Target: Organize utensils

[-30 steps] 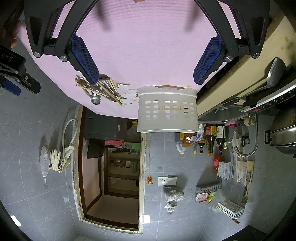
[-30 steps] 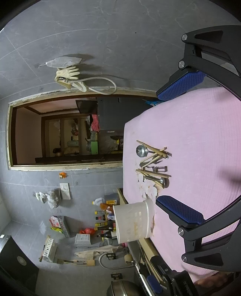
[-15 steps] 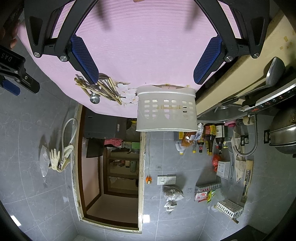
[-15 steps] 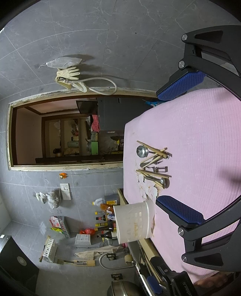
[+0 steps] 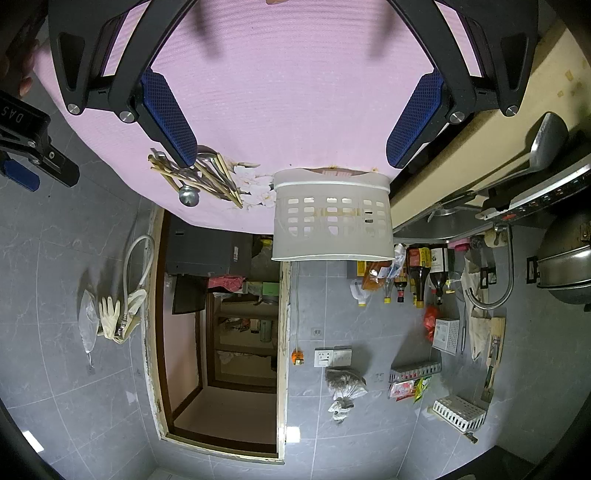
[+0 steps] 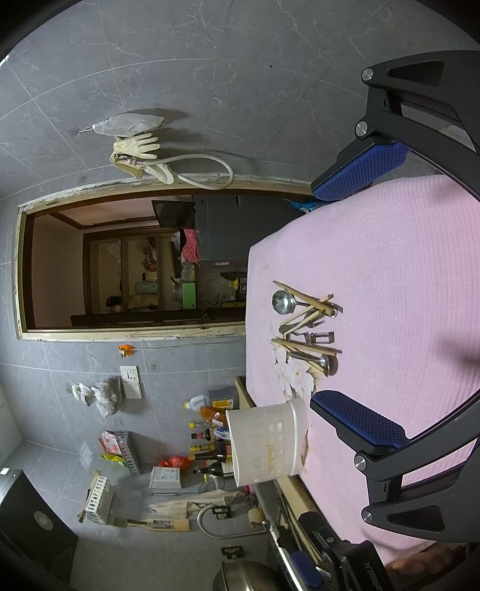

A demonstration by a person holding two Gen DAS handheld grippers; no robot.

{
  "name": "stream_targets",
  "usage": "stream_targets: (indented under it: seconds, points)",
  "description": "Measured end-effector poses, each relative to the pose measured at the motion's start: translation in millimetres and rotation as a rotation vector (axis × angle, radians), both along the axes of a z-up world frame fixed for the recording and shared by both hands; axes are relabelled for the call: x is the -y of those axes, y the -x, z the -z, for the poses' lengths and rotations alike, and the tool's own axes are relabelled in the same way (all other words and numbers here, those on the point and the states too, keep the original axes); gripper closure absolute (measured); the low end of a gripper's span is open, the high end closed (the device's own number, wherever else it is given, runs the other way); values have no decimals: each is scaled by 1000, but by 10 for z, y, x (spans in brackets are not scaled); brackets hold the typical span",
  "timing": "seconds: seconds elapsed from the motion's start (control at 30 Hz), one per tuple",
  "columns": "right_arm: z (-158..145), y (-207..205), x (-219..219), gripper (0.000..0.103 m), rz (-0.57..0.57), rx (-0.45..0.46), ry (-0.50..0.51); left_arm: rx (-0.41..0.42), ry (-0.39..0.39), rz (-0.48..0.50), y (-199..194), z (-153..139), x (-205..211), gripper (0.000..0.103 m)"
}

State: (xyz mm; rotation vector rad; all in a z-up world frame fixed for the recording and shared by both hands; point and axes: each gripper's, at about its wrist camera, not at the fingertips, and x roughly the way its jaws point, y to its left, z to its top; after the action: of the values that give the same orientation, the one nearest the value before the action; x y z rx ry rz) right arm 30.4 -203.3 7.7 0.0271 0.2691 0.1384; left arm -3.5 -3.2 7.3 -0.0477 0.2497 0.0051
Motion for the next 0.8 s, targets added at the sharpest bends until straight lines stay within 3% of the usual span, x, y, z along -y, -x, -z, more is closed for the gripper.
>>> stream_targets:
  seconds: [0.8]
  points:
    - [2,2,-4,0,0,1,1,3,-4,0,1,19,5,2]
